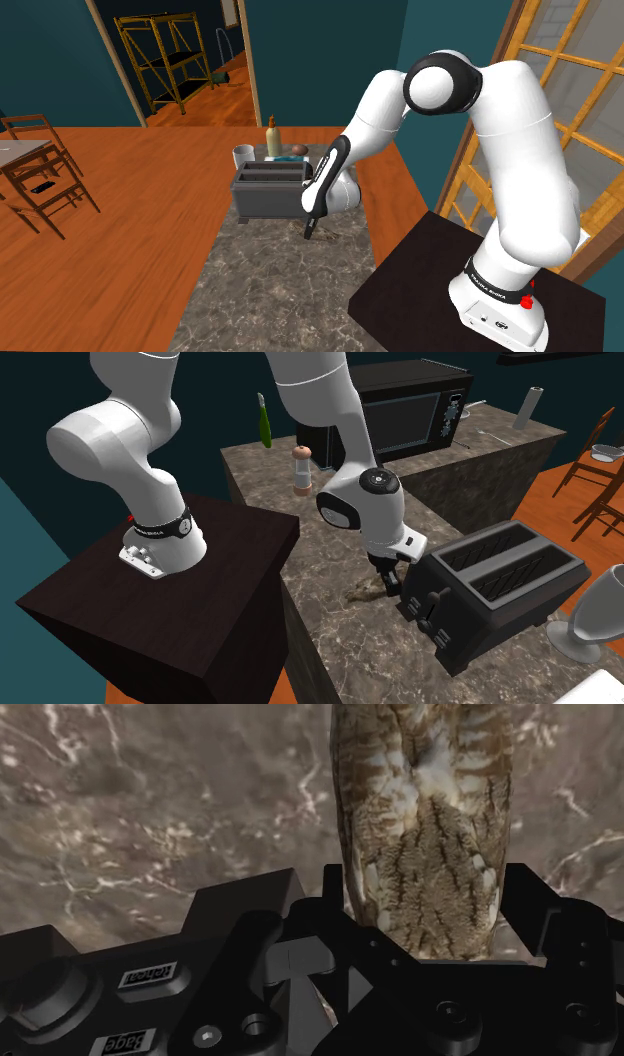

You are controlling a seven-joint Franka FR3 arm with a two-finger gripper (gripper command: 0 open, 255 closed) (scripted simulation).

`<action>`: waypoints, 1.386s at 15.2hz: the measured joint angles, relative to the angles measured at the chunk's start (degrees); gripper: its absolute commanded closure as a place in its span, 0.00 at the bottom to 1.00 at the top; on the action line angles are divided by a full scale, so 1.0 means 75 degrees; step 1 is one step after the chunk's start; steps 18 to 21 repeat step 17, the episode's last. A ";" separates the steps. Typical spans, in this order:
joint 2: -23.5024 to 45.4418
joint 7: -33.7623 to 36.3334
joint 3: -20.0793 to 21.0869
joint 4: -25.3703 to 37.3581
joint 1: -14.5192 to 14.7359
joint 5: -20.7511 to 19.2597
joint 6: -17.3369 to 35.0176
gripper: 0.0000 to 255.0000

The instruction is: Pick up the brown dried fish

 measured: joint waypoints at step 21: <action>-0.1675 0.0616 -0.0725 -0.0555 0.0605 -0.0350 -0.1179 1.00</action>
